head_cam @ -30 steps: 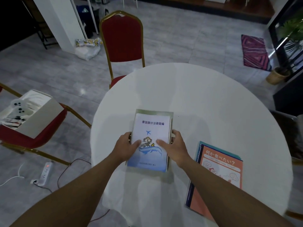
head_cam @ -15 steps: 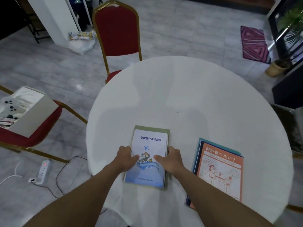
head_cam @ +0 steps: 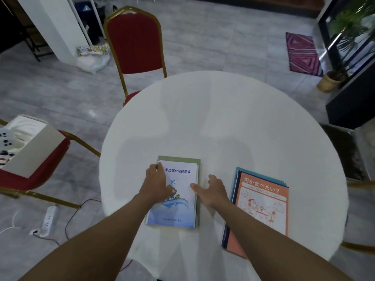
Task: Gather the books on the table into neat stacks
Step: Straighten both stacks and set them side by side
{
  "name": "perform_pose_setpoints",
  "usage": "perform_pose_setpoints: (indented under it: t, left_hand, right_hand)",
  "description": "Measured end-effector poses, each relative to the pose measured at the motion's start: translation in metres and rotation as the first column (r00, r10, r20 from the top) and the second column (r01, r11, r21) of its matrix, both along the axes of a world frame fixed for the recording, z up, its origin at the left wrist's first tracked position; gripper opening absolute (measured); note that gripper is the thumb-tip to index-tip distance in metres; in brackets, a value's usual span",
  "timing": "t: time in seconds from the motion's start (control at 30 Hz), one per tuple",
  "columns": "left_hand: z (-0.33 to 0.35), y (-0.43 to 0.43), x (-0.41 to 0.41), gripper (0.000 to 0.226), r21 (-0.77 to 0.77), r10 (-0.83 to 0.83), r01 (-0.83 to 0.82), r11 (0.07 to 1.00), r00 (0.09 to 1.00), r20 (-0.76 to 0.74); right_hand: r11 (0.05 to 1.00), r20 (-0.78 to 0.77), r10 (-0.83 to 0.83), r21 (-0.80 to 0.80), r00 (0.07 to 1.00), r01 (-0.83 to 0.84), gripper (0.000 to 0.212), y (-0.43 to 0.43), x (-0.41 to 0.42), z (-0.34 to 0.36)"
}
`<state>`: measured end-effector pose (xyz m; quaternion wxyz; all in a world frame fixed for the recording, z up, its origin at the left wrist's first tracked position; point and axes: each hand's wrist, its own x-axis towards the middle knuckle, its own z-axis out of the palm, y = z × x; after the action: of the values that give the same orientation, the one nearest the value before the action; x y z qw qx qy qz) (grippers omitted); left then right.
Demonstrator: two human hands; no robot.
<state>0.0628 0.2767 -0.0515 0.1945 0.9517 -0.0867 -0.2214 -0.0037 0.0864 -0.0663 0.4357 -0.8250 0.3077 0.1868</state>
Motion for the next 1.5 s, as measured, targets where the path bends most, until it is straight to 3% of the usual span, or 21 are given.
perform_pose_setpoints:
  t: [0.2, 0.37, 0.53, 0.7, 0.8, 0.93, 1.13, 1.3, 1.4, 1.5]
  left_hand:
    - [0.013, -0.06, -0.011, 0.07, -0.018, -0.145, 0.145, 0.989, 0.989, 0.006]
    - [0.013, -0.12, -0.034, 0.072, -0.024, -0.218, 0.217, 0.976, 0.972, -0.088]
    - [0.003, -0.165, -0.063, 0.074, 0.015, -0.254, 0.261, 0.965, 0.949, -0.186]
    - [-0.016, -0.191, -0.091, 0.069, -0.004, -0.219, 0.231, 0.973, 0.914, -0.341]
    - [-0.023, -0.201, -0.104, 0.059, 0.011, -0.189, 0.202, 0.979, 0.932, -0.31]
    - [-0.026, -0.208, -0.108, 0.056, -0.001, -0.045, 0.048, 0.999, 0.943, -0.329]
    - [-0.031, -0.209, -0.105, 0.058, -0.116, 0.119, -0.196, 0.974, 0.872, -0.474]
    - [-0.03, -0.205, -0.105, 0.055, -0.185, 0.106, -0.221, 0.958, 0.866, -0.488]
    - [-0.03, -0.203, -0.098, 0.049, -0.23, 0.089, -0.21, 0.95, 0.891, -0.446]
    - [-0.029, -0.205, -0.078, 0.047, -0.276, 0.073, -0.185, 0.943, 0.926, -0.371]
  right_hand:
    - [0.987, 0.15, -0.084, -0.123, 0.985, 0.103, 0.084, -0.046, -0.025, 0.012]
    - [0.917, 0.185, -0.103, -0.363, 0.977, 0.166, 0.063, -0.091, -0.06, 0.016]
    - [0.868, 0.131, -0.247, -0.412, 0.96, 0.279, 0.079, -0.127, -0.104, 0.005]
    - [0.857, -0.008, -0.429, -0.321, 0.904, 0.404, 0.095, -0.148, -0.137, -0.01]
    - [0.864, -0.088, -0.46, -0.277, 0.884, 0.422, 0.094, -0.151, -0.149, -0.018]
    - [0.863, -0.099, -0.489, -0.2, 0.866, 0.464, 0.085, -0.158, -0.152, -0.022]
    - [0.841, -0.157, -0.539, -0.047, 0.828, 0.539, 0.076, -0.173, -0.145, -0.012]
    - [0.822, -0.132, -0.564, 0.01, 0.815, 0.57, 0.073, -0.172, -0.142, -0.006]
    - [0.824, -0.084, -0.547, 0.121, 0.833, 0.553, 0.062, -0.171, -0.132, -0.006]
    - [0.842, 0.0, -0.529, 0.128, 0.848, 0.525, 0.056, -0.173, -0.111, 0.0]
